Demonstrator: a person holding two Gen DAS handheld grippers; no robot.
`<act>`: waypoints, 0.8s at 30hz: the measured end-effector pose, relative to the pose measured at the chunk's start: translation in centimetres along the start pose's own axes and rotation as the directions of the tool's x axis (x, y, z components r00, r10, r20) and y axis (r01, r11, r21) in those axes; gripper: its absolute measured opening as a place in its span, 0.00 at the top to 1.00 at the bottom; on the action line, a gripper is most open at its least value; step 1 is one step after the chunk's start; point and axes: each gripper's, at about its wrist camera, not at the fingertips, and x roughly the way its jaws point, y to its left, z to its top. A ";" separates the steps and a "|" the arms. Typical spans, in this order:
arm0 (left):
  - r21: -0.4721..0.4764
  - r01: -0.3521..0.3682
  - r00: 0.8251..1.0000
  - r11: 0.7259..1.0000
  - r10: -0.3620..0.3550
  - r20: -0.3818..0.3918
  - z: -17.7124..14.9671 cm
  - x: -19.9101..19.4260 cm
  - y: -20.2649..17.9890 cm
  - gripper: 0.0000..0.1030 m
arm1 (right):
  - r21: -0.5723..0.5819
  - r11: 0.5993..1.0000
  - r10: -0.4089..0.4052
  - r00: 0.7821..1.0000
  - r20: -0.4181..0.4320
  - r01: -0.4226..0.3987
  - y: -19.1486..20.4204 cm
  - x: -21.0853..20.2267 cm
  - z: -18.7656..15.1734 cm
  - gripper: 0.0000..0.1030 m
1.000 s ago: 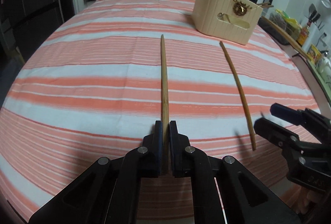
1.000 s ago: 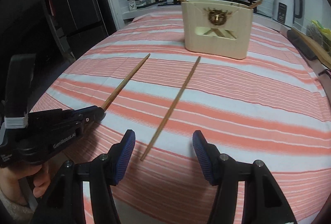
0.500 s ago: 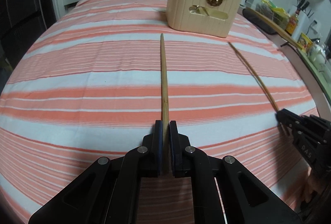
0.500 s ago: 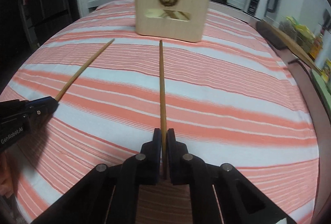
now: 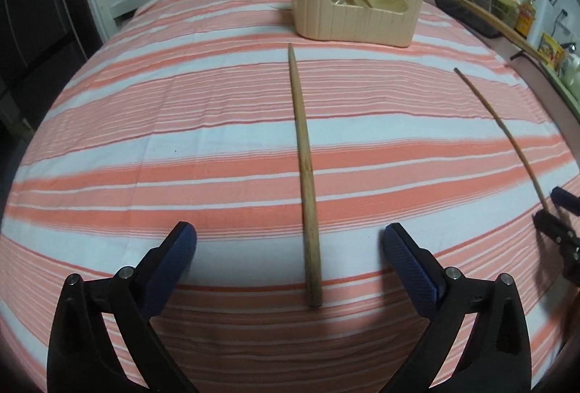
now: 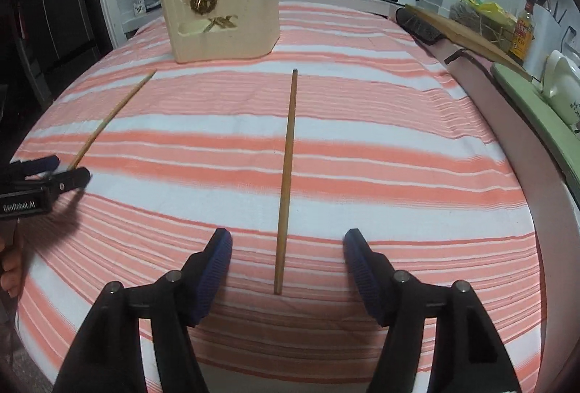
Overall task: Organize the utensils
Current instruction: 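Open both tools and reposition them over the two chopsticks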
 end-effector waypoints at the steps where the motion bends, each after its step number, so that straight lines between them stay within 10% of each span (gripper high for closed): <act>1: 0.007 0.006 1.000 1.000 -0.006 -0.001 0.0 0.0 0.1 0.00 | -0.004 1.000 -0.003 1.000 -0.004 0.003 0.1 0.2 0.1 0.30; 24: 0.066 0.117 0.992 0.991 -0.113 -0.054 -4.8 -4.2 3.1 0.00 | -0.019 1.000 -0.002 1.000 -0.004 0.002 -1.6 -2.5 -3.1 0.23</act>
